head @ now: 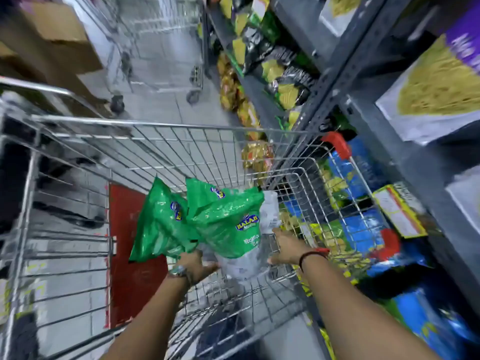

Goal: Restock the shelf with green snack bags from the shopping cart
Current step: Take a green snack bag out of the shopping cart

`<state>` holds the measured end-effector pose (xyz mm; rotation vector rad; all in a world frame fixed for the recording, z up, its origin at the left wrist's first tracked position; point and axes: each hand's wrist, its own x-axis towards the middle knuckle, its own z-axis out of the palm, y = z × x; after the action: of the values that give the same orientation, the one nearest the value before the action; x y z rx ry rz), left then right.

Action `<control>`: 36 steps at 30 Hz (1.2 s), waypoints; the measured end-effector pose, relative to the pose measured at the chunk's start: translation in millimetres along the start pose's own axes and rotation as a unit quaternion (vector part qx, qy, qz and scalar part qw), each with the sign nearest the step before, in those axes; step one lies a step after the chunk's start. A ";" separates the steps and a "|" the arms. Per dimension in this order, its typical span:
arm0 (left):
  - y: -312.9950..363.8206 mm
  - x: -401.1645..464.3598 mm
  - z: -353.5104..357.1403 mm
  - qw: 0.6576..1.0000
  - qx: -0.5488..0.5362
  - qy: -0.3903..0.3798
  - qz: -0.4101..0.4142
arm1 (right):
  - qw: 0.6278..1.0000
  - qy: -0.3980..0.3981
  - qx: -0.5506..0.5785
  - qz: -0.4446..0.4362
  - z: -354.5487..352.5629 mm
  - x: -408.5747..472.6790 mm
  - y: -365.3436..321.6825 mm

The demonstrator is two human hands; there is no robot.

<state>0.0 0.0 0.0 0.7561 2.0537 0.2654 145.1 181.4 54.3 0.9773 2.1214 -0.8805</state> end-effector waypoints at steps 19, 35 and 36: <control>35.3 26.0 26.3 0.888 -0.429 0.145 -0.073 | 0.988 0.053 0.146 -0.007 3.0 55.5 -11.1; 236.6 -164.2 -81.3 0.856 -0.363 0.180 0.321 | 0.867 0.372 0.280 -0.178 -109.6 -236.4 28.1; 253.7 -175.2 -76.7 0.852 -0.350 0.176 0.348 | 0.856 0.401 0.278 -0.172 -110.5 -258.8 39.4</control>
<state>112.8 101.7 279.1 0.9869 1.6999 1.5686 283.4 186.8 302.5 1.4646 2.8781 -1.5198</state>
